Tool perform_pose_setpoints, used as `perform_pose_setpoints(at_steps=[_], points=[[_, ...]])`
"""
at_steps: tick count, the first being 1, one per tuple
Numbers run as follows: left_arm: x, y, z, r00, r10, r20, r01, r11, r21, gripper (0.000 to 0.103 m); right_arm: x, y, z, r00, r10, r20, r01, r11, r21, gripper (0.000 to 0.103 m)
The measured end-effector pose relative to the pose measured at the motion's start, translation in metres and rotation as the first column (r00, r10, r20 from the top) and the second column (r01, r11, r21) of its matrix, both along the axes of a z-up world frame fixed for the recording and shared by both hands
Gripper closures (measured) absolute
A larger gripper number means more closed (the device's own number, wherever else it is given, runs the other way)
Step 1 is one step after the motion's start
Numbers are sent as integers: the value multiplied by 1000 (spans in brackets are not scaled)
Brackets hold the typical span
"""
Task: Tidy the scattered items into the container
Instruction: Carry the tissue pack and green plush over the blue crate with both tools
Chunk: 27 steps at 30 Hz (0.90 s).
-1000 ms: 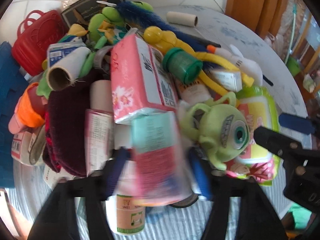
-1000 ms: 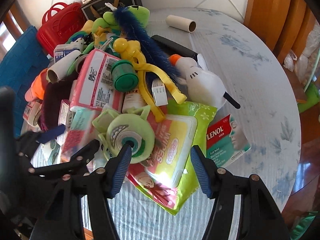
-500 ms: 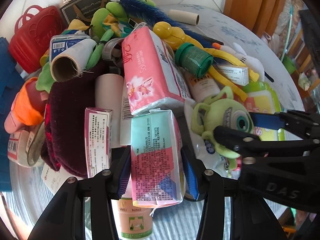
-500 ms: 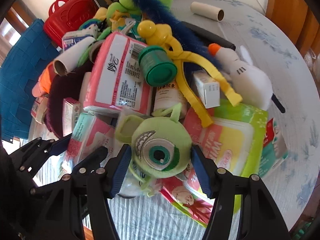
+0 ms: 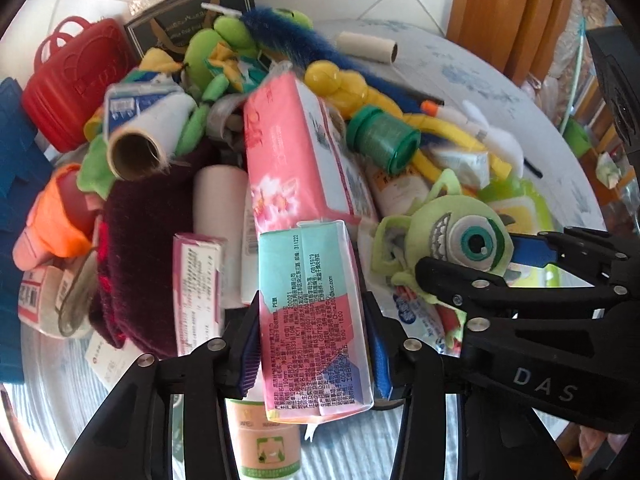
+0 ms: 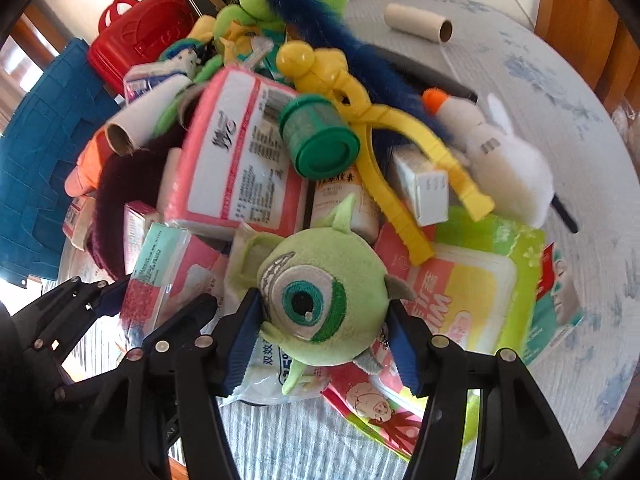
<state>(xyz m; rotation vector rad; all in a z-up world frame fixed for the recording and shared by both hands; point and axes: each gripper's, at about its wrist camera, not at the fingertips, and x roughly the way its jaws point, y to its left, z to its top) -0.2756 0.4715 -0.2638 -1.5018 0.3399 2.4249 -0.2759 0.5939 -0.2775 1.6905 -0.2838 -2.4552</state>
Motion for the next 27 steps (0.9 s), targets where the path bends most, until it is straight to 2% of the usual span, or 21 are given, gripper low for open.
perform_pose_setpoints(at_steps=[5, 9, 12, 18, 27], points=[[6, -3, 39, 995, 25, -98, -23, 1000, 17, 60, 10, 10, 43, 995, -5, -100, 6, 1000, 11, 44], [14, -13, 72, 982, 67, -178, -61, 997, 40, 60, 8, 6, 77, 982, 21, -187, -17, 1000, 23, 44], [22, -24, 99, 963, 110, -247, -101, 994, 48, 60, 14, 5, 99, 969, 53, -242, -48, 998, 27, 44], [33, -47, 133, 917, 214, -338, -213, 976, 40, 60, 13, -16, 137, 934, 134, -332, -131, 991, 31, 44], [47, -101, 156, 846, 343, -409, -354, 934, 51, 60, 12, -63, 169, 869, 260, -422, -266, 963, 45, 44]])
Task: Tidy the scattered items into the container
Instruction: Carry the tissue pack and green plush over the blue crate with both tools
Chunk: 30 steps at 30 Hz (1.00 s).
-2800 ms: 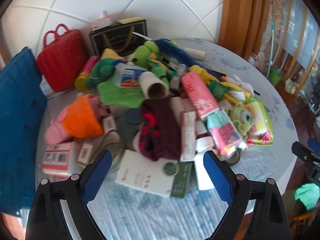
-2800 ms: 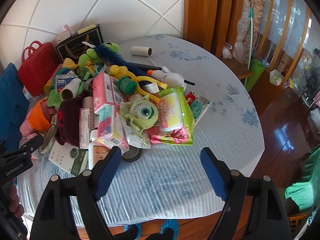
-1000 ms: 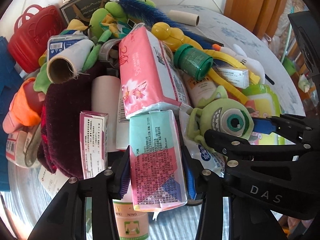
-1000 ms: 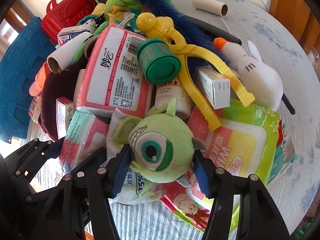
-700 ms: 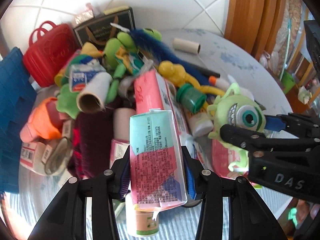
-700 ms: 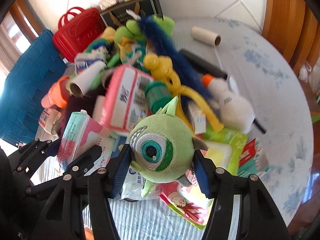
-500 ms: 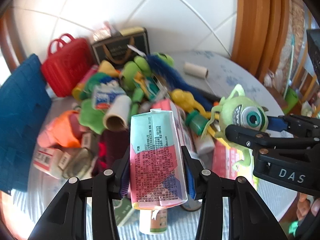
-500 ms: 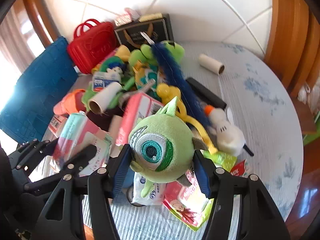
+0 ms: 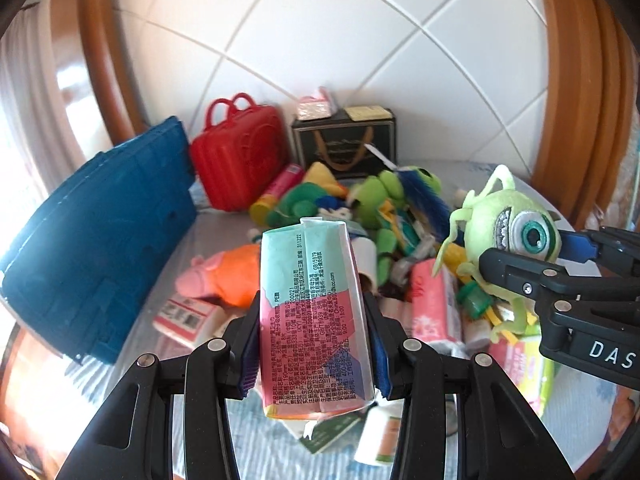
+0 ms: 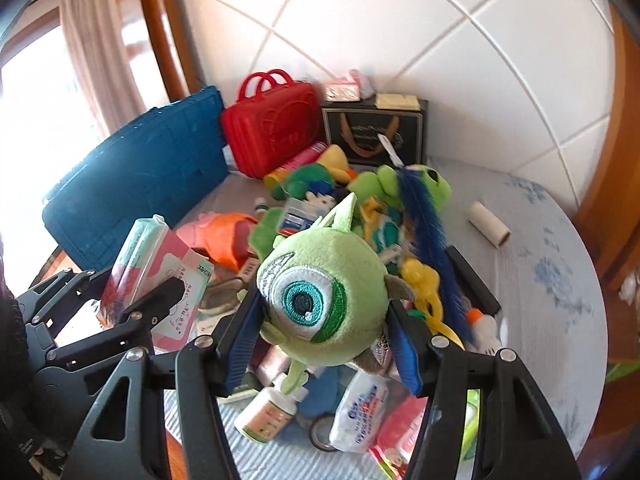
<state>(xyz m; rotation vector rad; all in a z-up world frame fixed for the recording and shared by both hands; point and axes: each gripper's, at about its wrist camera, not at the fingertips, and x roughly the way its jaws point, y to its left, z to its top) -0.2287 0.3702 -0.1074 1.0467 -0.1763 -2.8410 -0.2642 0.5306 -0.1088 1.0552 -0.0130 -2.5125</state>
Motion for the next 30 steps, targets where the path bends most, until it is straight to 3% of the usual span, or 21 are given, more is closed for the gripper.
perform_pose_setpoints(at_steps=[8, 14, 22, 30], points=[[-1, -81, 20, 993, 78, -85, -76, 997, 18, 60, -2, -63, 17, 993, 69, -93, -66, 997, 33, 44], [-14, -169, 51, 985, 82, -151, -84, 996, -6, 60, -10, -145, 40, 983, 64, -174, -58, 998, 38, 44], [-10, -326, 95, 961, 160, -226, -174, 984, -44, 60, -19, -308, 89, 955, 115, -275, -126, 992, -25, 44], [-7, -455, 106, 921, 319, -222, -332, 943, -22, 60, -31, -457, 123, 923, 236, -304, -254, 967, -21, 44]])
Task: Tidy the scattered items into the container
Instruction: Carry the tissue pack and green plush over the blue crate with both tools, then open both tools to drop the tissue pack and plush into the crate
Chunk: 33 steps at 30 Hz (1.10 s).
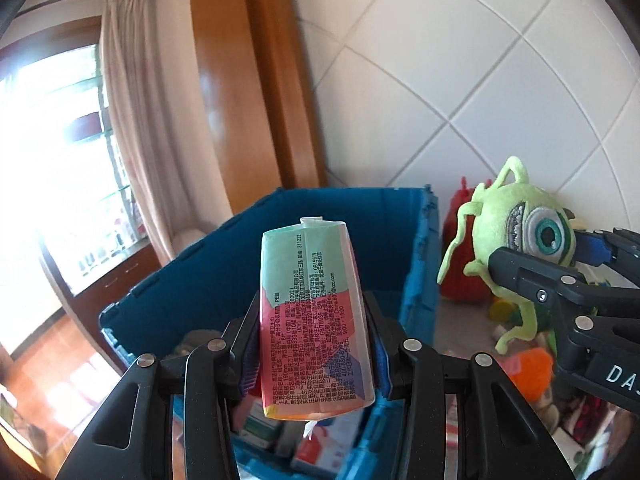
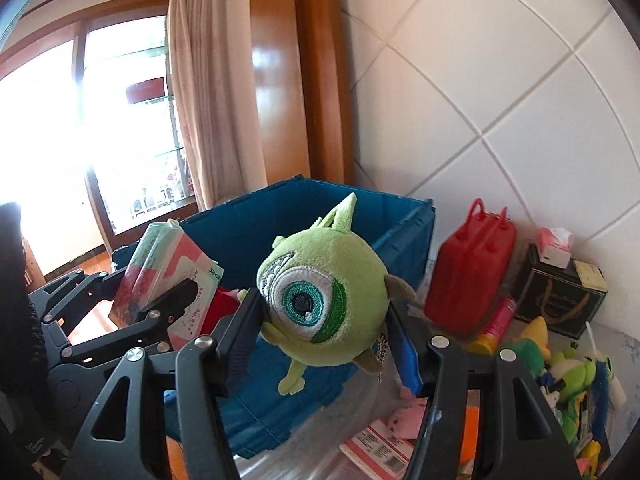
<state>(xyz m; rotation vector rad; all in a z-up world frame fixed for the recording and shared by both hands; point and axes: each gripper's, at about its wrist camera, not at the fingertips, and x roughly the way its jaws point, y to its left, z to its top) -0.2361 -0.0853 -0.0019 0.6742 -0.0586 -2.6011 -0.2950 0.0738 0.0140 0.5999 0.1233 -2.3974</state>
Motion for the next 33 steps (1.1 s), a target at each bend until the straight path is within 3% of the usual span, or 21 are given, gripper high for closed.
perform_pose_setpoints(at_steps=[5, 9, 18, 22, 24, 26, 33], points=[[-8, -59, -13, 997, 69, 35, -70, 997, 24, 60, -12, -65, 1, 997, 72, 19, -72, 997, 30, 44], [-23, -78, -32, 992, 88, 88, -93, 995, 48, 60, -25, -107, -13, 992, 109, 56, -113, 991, 73, 44], [-51, -100, -74, 951, 96, 295, -141, 981, 135, 59, -56, -158, -61, 969, 146, 199, -194, 949, 249, 44], [-62, -111, -80, 943, 86, 322, -140, 979, 148, 57, -57, -166, -77, 964, 136, 229, -202, 933, 299, 44], [-64, -110, -77, 945, 83, 315, -133, 981, 142, 50, -60, -164, -78, 966, 122, 230, -191, 933, 306, 43], [-64, -108, -73, 945, 98, 311, -142, 982, 123, 32, -61, -162, -77, 969, 109, 224, -176, 935, 309, 43], [-58, -114, -70, 947, 98, 306, -141, 982, 122, 26, -58, -154, -70, 976, 82, 200, -143, 938, 315, 30]])
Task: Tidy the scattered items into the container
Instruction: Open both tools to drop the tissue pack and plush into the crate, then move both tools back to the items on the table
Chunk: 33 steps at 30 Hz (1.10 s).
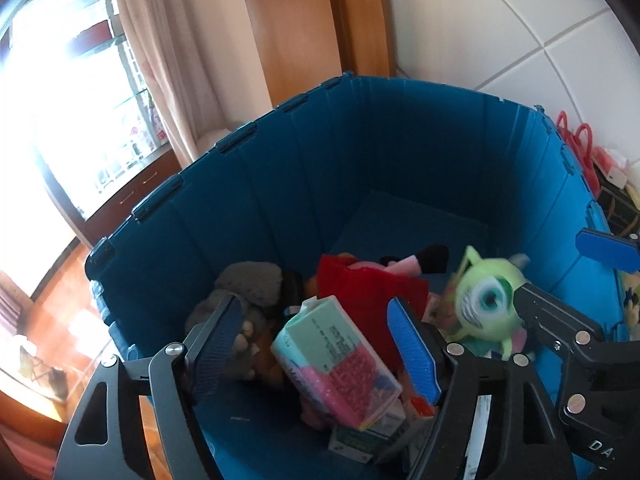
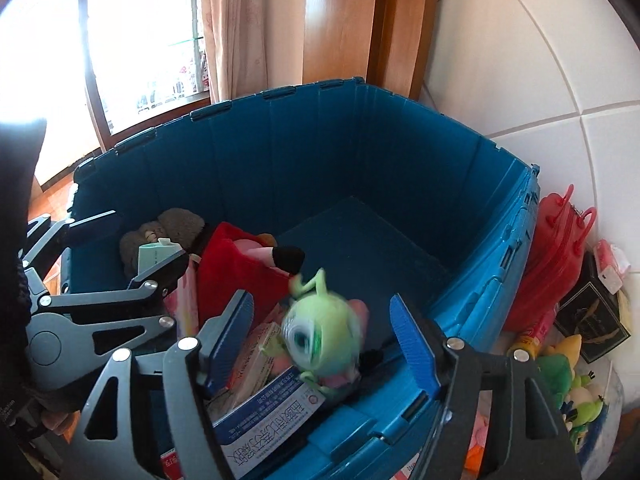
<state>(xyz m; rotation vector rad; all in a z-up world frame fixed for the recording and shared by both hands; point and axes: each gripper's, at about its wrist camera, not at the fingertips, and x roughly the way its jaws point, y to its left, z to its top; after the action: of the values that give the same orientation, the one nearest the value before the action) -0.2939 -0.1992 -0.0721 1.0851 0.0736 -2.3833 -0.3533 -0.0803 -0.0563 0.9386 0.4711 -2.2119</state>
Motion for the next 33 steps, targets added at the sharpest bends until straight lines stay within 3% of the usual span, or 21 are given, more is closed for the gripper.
perform_pose_setpoints(at_steps=[10, 33], points=[[16, 15, -1, 1000, -22, -11, 22, 1000, 0, 23, 15, 15, 9, 999, -20, -38, 19, 1000, -16, 24], [28, 58, 12, 994, -98, -45, 97, 995, -28, 23, 35, 64, 22, 994, -90, -65, 85, 994, -76, 24]])
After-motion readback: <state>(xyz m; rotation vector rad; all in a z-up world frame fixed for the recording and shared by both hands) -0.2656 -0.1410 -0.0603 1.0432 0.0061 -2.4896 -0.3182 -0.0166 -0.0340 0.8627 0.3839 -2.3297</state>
